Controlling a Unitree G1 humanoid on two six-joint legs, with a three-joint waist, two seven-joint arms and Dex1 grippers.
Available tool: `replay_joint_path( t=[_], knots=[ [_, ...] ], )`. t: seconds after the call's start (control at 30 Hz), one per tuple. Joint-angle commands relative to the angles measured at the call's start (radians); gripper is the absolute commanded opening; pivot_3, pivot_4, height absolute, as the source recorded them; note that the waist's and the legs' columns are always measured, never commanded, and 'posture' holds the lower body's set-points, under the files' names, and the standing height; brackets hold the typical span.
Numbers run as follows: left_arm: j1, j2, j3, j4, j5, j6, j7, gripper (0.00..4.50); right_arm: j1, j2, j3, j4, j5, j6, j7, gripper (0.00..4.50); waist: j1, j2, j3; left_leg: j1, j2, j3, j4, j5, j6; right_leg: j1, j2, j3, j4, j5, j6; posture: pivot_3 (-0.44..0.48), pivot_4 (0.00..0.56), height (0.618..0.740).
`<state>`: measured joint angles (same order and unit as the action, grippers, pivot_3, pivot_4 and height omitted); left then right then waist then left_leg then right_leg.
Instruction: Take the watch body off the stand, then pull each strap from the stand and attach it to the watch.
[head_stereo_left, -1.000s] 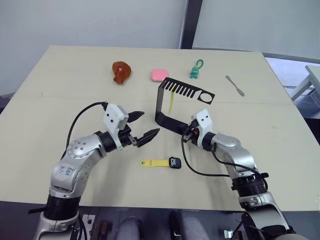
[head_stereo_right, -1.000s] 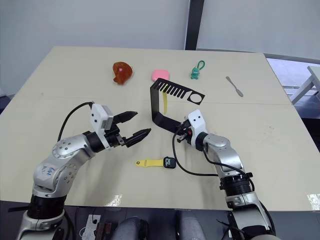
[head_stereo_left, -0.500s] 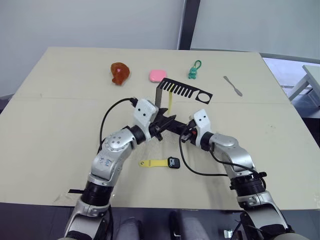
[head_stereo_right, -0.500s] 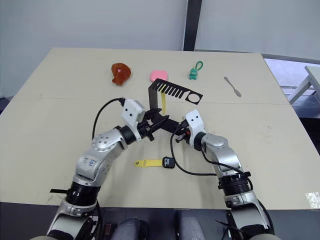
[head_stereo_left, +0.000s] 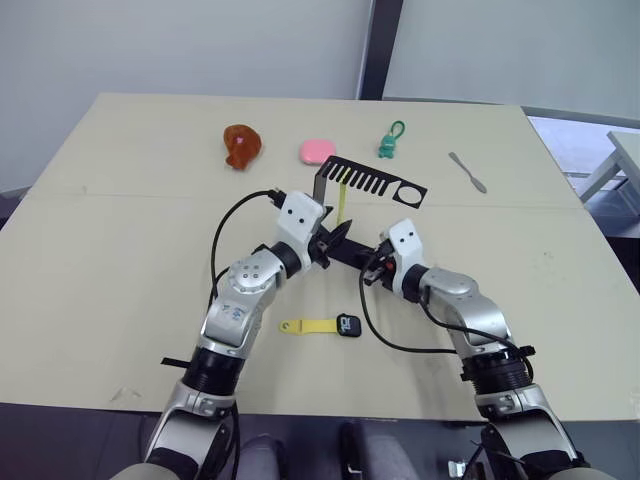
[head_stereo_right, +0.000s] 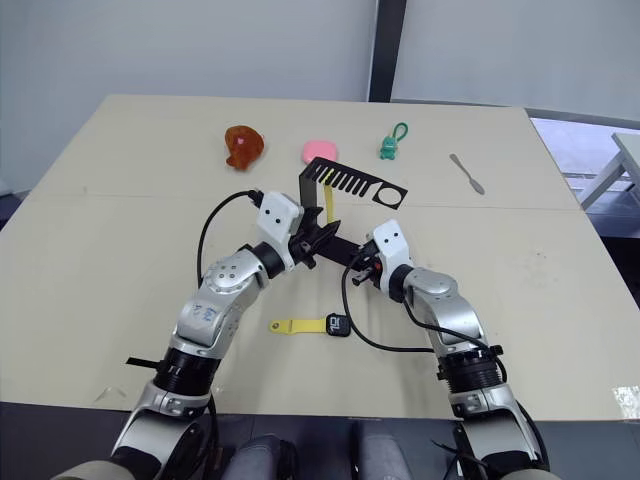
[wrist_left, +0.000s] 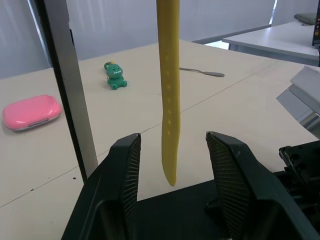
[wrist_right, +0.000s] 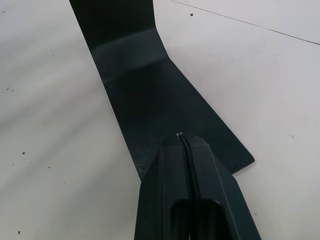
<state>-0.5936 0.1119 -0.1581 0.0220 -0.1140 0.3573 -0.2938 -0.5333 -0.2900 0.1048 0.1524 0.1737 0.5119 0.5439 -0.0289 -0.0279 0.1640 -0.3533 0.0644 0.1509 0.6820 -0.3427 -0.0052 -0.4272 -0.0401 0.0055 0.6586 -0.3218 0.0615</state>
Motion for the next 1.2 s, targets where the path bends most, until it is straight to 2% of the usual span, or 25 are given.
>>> replay_joint_path(
  t=[0.03,0.1,0.17,0.2,0.47,0.73,0.9,1.03,1.2],
  knots=[
    [-0.058,-0.037,0.009,0.055,0.030,-0.067,0.040,1.99,0.017,-0.001,0.011,0.029,-0.024,0.038,-0.021,0.00,0.000,0.000,0.000,0.000,0.000,0.000,0.000,0.000,0.000,0.000,0.000,0.000,0.000,0.000,0.000,0.000,0.150,0.740],
    [-0.065,-0.051,0.011,0.070,0.032,-0.096,0.039,1.38,0.017,-0.001,0.012,0.028,-0.022,0.039,-0.020,0.00,-0.001,0.000,0.000,0.000,0.000,0.000,0.000,0.000,0.000,0.000,0.000,0.000,0.000,0.000,0.000,0.000,0.150,0.740],
    [-0.059,-0.057,0.006,0.060,0.034,-0.114,0.033,0.34,0.019,-0.001,0.014,0.024,-0.023,0.040,-0.020,0.00,-0.001,0.000,0.000,0.000,0.000,0.000,-0.001,0.000,0.000,0.000,0.000,0.000,0.000,0.000,0.000,0.000,0.150,0.740],
    [-0.057,-0.060,0.010,0.053,0.033,-0.116,0.035,0.02,0.020,-0.002,0.013,0.022,-0.022,0.041,-0.020,0.00,-0.001,0.000,0.000,0.000,0.000,0.000,-0.001,0.000,0.000,0.000,0.000,0.000,0.000,0.000,0.000,0.000,0.150,0.740],
    [-0.048,-0.048,0.043,-0.044,0.018,-0.115,0.030,0.02,0.020,-0.010,0.004,0.022,-0.022,0.043,-0.018,0.00,0.000,0.000,0.000,0.000,0.000,0.000,-0.001,0.000,0.000,0.000,0.000,0.000,0.000,0.000,0.000,0.000,0.150,0.740],
    [0.049,0.018,0.051,-0.220,-0.022,0.009,-0.029,0.02,0.020,-0.012,0.006,0.025,-0.026,0.040,-0.019,0.00,-0.002,0.000,0.000,0.000,0.001,0.000,-0.001,0.000,0.000,0.000,0.000,0.000,0.000,0.000,0.000,0.000,0.150,0.740],
    [0.115,0.144,0.110,-0.348,-0.204,0.180,-0.202,0.02,0.029,-0.027,-0.012,-0.025,-0.013,-0.004,-0.002,0.00,-0.003,0.000,0.000,0.000,0.001,0.000,-0.001,0.000,0.000,0.000,0.000,0.000,0.000,0.000,0.000,0.000,0.150,0.740],
    [0.091,0.240,0.173,-0.360,-0.420,0.358,-0.359,0.02,0.076,-0.091,-0.068,-0.198,0.083,0.036,0.076,0.00,0.001,0.001,0.001,-0.002,0.000,-0.002,-0.001,0.000,0.000,-0.001,-0.001,-0.001,-0.001,0.000,0.000,0.000,0.150,0.740],
    [0.018,0.311,0.180,-0.302,-0.605,0.486,-0.546,0.02,0.200,-0.229,-0.294,-0.507,0.457,0.275,0.225,0.00,0.003,0.003,0.003,-0.004,0.000,-0.004,-0.001,0.000,0.000,-0.001,-0.001,-0.003,-0.002,0.000,0.001,0.000,0.150,0.740]
  ],
)
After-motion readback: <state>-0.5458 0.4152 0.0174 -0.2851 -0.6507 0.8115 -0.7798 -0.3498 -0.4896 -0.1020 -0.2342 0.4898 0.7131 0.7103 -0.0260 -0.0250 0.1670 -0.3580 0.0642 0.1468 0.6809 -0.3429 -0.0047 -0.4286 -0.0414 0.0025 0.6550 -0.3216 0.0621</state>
